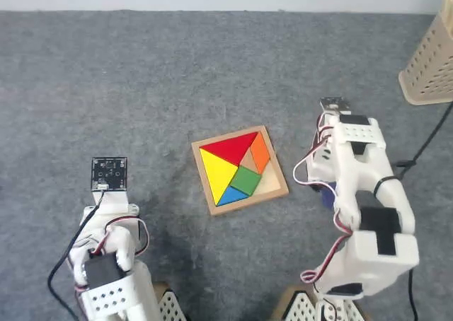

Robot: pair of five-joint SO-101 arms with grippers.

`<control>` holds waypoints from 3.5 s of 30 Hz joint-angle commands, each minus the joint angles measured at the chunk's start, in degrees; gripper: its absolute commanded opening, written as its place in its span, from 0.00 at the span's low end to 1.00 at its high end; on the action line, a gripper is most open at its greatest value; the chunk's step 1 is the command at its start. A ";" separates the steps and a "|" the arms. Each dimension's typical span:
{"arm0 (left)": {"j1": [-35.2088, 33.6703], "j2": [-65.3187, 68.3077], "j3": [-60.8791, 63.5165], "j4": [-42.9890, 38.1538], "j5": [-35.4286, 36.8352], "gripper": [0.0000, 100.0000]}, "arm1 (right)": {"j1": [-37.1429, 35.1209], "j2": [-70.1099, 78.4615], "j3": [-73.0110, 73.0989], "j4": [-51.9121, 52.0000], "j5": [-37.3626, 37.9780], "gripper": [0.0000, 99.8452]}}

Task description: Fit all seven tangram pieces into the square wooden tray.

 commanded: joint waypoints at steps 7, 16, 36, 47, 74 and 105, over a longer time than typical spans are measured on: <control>-0.18 -0.79 -0.40 0.44 -0.26 0.01 | 1.54 4.00 0.44 -1.63 -1.85 0.19; -0.18 -0.79 -0.40 0.44 -0.26 0.01 | 1.80 -3.82 -0.26 0.57 -2.99 0.19; -0.18 -0.79 -0.40 0.44 -0.26 0.01 | -1.36 0.66 -1.85 -1.89 -12.22 0.19; -0.18 -0.79 -0.40 0.44 -0.26 0.01 | 3.65 5.14 -1.67 -2.42 -11.25 0.19; -0.18 -0.79 -0.40 0.44 -0.26 0.01 | -2.24 -2.86 -15.12 0.31 -26.99 0.19; -0.18 -0.79 -0.40 0.44 -0.26 0.01 | 4.88 10.77 -9.32 0.48 -21.71 0.19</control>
